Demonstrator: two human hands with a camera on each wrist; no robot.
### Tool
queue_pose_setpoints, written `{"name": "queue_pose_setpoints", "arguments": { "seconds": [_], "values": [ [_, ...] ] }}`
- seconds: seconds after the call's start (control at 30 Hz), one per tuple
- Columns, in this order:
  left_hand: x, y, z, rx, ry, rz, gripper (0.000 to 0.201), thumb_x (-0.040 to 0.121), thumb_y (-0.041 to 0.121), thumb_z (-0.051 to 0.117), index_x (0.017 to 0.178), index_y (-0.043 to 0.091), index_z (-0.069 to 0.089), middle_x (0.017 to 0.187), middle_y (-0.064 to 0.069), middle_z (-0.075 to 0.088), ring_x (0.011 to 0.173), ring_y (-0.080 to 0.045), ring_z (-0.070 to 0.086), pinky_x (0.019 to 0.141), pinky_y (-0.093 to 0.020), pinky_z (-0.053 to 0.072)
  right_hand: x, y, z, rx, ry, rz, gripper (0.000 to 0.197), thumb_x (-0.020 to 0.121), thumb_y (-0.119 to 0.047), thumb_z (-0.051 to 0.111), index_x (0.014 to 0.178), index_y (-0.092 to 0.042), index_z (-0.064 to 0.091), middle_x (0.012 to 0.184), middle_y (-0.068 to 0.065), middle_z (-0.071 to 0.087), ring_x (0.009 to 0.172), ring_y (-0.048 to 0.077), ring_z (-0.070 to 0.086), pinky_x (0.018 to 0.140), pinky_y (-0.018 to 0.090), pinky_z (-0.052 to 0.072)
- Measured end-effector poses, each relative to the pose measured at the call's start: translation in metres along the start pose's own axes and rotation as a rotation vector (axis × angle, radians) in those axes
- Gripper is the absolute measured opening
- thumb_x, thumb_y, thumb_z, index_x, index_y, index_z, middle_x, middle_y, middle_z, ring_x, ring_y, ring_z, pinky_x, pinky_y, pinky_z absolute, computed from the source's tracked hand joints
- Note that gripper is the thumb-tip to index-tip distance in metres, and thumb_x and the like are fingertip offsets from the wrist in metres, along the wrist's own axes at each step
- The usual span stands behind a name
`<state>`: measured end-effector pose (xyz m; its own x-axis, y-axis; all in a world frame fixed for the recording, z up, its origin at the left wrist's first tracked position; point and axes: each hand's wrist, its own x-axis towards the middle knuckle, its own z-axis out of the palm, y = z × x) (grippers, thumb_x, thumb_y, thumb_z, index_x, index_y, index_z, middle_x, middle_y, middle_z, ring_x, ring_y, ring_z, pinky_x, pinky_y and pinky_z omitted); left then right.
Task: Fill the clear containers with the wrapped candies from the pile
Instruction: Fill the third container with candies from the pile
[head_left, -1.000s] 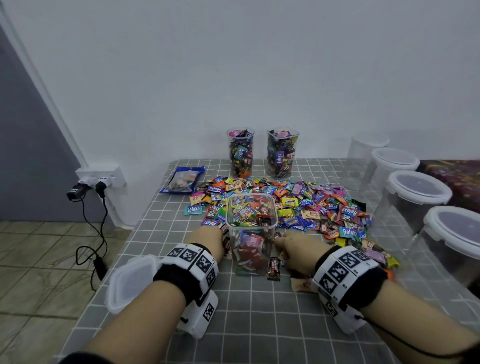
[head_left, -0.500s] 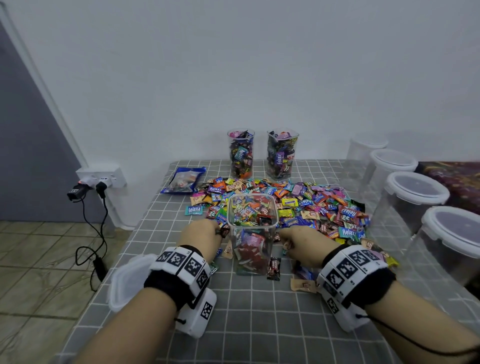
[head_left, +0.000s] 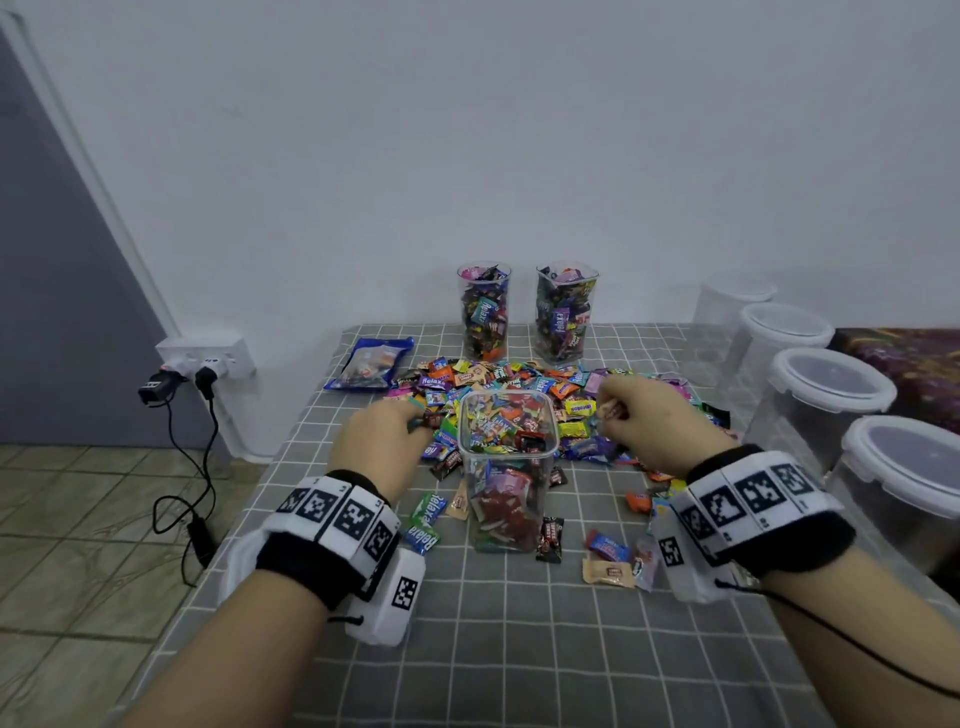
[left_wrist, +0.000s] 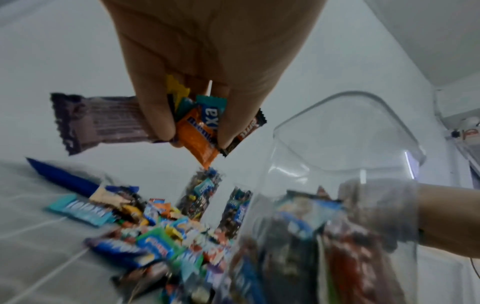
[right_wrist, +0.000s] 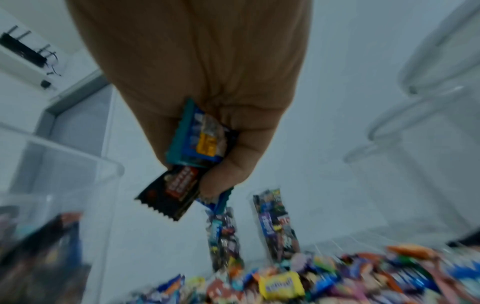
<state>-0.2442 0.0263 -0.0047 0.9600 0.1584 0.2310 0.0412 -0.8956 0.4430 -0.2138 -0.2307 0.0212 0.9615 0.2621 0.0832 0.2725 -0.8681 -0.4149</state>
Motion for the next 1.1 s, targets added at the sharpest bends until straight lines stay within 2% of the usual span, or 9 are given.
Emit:
{"name": "queue_pose_setpoints", "arguments": {
  "seconds": [0.17,0.3,0.43,0.57,0.7,0.87,0.97,1.03,1.1],
  "values": [
    [0.003,0.013,-0.022,-0.059,0.082,0.056,0.022,0.091,0.025,0.056,0.108,0.019,0.069,0.099,-0.003,0.070,0.083,-0.018,0.057,0.070,-0.026,0.038,0.005,-0.026,-0.021,0.106,0.105,-0.098,0.026,0.088,-0.010,0.060,0.073,-0.024,0.044,0.080,-0.005,0.051,0.072,0.016,0.058,0.055,0.018,0.040],
    [0.005,0.023,-0.030,-0.096,0.119,0.090,0.021,0.091,0.025,0.055,0.105,0.018,0.070,0.092,-0.002,0.069,0.078,-0.017,0.057,0.067,-0.029,0.040,0.004,-0.058,-0.022,0.137,0.147,-0.226,0.014,0.089,-0.009,0.058,0.082,-0.017,0.048,0.086,-0.002,0.052,0.082,0.022,0.060,0.069,0.031,0.045],
    [0.006,0.032,-0.033,-0.105,0.150,0.122,0.022,0.091,0.027,0.056,0.105,0.019,0.071,0.091,-0.001,0.068,0.076,-0.015,0.053,0.063,-0.026,0.032,0.006,-0.077,-0.007,0.075,0.170,-0.315,0.010,0.090,-0.012,0.054,0.086,-0.017,0.047,0.087,-0.003,0.047,0.084,0.018,0.049,0.069,0.026,0.032],
    [0.006,0.035,-0.034,-0.103,0.144,0.145,0.022,0.091,0.028,0.055,0.104,0.021,0.071,0.090,0.001,0.068,0.077,-0.014,0.053,0.066,-0.027,0.035,0.008,-0.084,0.013,-0.008,0.147,-0.374,0.004,0.091,-0.014,0.052,0.093,-0.012,0.050,0.097,0.008,0.052,0.089,0.027,0.051,0.076,0.035,0.040],
    [0.005,0.036,-0.035,-0.101,0.141,0.161,0.022,0.091,0.027,0.055,0.104,0.021,0.071,0.094,0.000,0.070,0.083,-0.015,0.057,0.071,-0.029,0.040,0.007,-0.082,0.023,-0.046,0.160,-0.402,0.011,0.090,-0.015,0.053,0.098,-0.007,0.054,0.097,0.009,0.052,0.091,0.025,0.050,0.072,0.030,0.032],
    [0.004,0.038,-0.035,-0.134,0.117,0.153,0.023,0.091,0.026,0.056,0.107,0.018,0.071,0.099,0.000,0.069,0.088,-0.015,0.057,0.073,-0.026,0.039,0.003,-0.078,0.027,-0.006,0.187,-0.402,0.020,0.087,-0.019,0.057,0.105,-0.010,0.059,0.100,0.007,0.055,0.093,0.025,0.052,0.078,0.036,0.040],
    [0.002,0.040,-0.036,-0.158,0.116,0.154,0.022,0.090,0.024,0.057,0.104,0.018,0.072,0.095,-0.001,0.069,0.087,-0.017,0.059,0.072,-0.029,0.041,-0.005,-0.073,0.029,0.111,0.287,-0.425,0.029,0.087,-0.026,0.059,0.111,-0.010,0.060,0.107,0.005,0.058,0.100,0.021,0.053,0.082,0.029,0.039],
    [0.001,0.042,-0.038,-0.174,0.113,0.149,0.020,0.090,0.024,0.057,0.100,0.018,0.073,0.091,-0.002,0.069,0.083,-0.018,0.059,0.072,-0.032,0.044,-0.012,-0.067,0.028,0.268,0.328,-0.376,0.041,0.086,-0.032,0.062,0.121,-0.012,0.055,0.116,0.000,0.054,0.108,0.014,0.048,0.089,0.024,0.035],
    [0.000,0.044,-0.040,-0.197,0.114,0.145,0.019,0.090,0.025,0.057,0.099,0.018,0.073,0.089,-0.002,0.069,0.082,-0.019,0.059,0.073,-0.033,0.046,-0.017,-0.060,0.027,0.436,0.205,-0.236,0.065,0.083,-0.036,0.070,0.137,-0.016,0.040,0.127,-0.009,0.043,0.117,0.004,0.038,0.096,0.021,0.030]
  ]
}}
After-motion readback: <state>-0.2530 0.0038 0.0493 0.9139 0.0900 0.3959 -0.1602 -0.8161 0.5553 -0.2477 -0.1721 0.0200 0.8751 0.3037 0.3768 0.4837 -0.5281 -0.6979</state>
